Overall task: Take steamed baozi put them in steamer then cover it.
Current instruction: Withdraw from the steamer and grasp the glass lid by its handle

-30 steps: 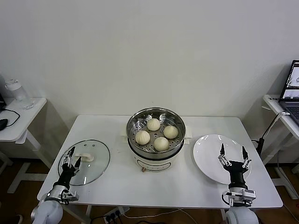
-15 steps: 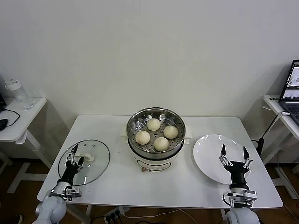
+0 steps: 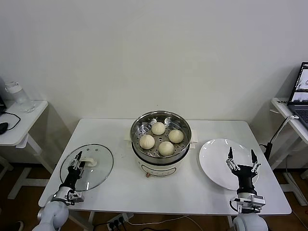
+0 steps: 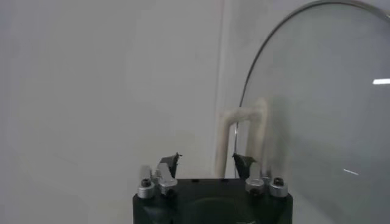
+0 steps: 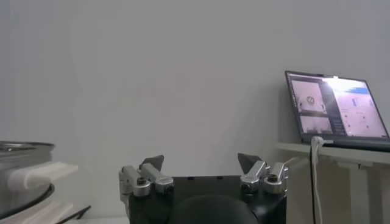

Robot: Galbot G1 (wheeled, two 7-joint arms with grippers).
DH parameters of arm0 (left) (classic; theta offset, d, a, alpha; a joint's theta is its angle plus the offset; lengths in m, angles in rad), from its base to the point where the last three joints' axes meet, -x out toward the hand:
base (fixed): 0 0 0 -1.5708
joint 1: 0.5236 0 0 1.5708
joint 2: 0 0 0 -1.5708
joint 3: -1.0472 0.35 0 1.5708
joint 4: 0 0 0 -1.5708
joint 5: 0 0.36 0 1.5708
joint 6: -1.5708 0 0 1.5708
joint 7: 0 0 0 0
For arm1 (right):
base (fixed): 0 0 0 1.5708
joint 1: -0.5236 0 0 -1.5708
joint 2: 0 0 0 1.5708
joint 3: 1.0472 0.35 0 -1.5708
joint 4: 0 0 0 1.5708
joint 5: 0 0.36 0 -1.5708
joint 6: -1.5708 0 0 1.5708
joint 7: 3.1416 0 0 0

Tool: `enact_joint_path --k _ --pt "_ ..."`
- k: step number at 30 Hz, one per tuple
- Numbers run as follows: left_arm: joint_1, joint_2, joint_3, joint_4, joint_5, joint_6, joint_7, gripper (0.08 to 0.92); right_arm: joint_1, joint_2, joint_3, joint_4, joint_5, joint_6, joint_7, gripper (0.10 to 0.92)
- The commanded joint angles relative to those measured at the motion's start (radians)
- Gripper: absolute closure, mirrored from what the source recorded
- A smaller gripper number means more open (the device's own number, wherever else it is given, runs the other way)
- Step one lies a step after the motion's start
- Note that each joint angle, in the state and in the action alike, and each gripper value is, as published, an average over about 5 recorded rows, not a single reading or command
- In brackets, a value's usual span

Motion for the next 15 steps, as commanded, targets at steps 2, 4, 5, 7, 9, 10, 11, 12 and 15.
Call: enact_joint_path --k 2,4,5,7,9,10,11,12,15 --pt "-0.013 -0.001 0.002 0.036 0.003 -0.012 0.003 0.524 0.001 0.000 0.001 0.002 0.000 0.000 -0.001 0.203" --pt "-0.015 -0.002 0.002 0.040 0.003 -0.015 0.001 0.585 0.001 0.000 0.000 0.002 0.000 0.000 -0.001 0.203" --pt "-0.016 -0.004 0.001 0.041 0.003 -0.017 0.000 0.611 0.001 0.000 -0.001 0.002 -0.001 0.000 -0.002 0.203" --pt "-0.017 -0.006 0.000 0.041 0.002 -0.024 -0.004 0.671 0.001 0.002 -0.002 0.001 -0.002 0.001 -0.003 0.203" --pt "-0.017 -0.009 -0.001 0.037 0.002 -0.031 -0.009 0.731 0.001 0.003 -0.003 -0.001 -0.004 0.002 -0.004 0.203" --pt "-0.016 -0.010 -0.001 0.035 0.001 -0.034 -0.012 0.756 0.001 0.003 -0.003 -0.003 -0.005 0.002 -0.005 0.203" --pt "-0.015 -0.011 -0.002 0.031 0.000 -0.039 -0.015 0.772 0.002 0.003 -0.003 -0.005 -0.006 0.003 -0.005 0.203" --pt "-0.014 -0.011 -0.003 0.027 0.000 -0.043 -0.018 0.789 0.003 0.003 -0.003 -0.006 -0.006 0.003 -0.005 0.203" --pt "-0.007 -0.010 -0.007 0.005 -0.006 -0.055 -0.026 0.798 0.004 0.002 -0.004 -0.008 -0.007 0.004 -0.006 0.203"
